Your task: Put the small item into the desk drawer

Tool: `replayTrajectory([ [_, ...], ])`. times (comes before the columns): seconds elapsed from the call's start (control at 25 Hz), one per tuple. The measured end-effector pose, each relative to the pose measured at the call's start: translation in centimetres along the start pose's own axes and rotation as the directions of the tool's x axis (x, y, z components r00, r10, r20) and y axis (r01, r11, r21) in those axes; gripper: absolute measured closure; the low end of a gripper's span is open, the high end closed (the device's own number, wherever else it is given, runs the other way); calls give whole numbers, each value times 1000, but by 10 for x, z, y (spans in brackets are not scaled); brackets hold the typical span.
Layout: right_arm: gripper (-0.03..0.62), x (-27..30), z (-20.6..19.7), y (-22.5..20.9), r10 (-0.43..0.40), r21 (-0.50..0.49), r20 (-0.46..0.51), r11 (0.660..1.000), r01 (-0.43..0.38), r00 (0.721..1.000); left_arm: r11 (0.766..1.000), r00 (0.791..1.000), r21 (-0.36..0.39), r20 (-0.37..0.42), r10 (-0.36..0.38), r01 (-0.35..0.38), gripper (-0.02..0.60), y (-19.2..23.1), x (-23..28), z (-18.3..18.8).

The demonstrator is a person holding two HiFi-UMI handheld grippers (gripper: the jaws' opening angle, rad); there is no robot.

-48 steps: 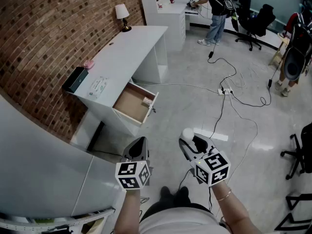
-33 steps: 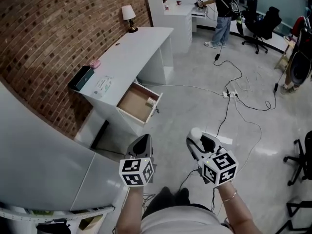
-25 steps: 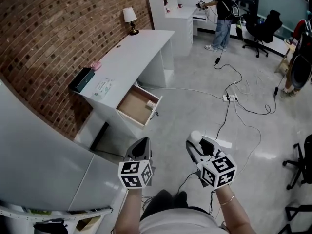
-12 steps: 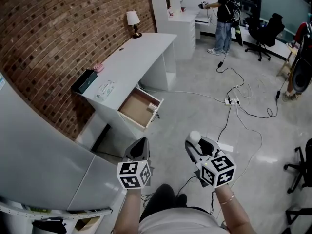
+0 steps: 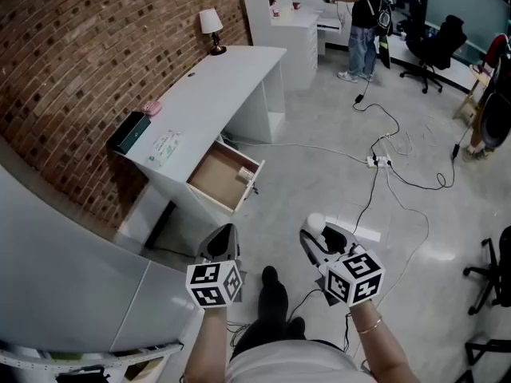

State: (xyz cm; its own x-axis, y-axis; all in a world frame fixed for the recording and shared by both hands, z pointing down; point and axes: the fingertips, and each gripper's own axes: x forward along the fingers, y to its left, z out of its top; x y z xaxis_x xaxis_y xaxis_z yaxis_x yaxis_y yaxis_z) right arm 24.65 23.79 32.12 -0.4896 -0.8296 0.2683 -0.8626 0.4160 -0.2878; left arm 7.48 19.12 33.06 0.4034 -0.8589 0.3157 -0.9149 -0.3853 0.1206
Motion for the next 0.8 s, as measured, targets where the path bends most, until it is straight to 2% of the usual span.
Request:
replayTrajectory([
  [0.2,422,59,13,-22,1,12,-24,1000,-1,1000,1000,1000,-16,-16,7,-7,560,34,55,9],
  [0.52,422,193,56,-47,22,12,-43,1000,-22,999,999,999,-34,-31,16,-17,560,120,156,40],
  [0.8,422,292,91,-52,29,13,-52,1000,-28,998,999,999,-51,-27,17,-19,560,189,222,72],
])
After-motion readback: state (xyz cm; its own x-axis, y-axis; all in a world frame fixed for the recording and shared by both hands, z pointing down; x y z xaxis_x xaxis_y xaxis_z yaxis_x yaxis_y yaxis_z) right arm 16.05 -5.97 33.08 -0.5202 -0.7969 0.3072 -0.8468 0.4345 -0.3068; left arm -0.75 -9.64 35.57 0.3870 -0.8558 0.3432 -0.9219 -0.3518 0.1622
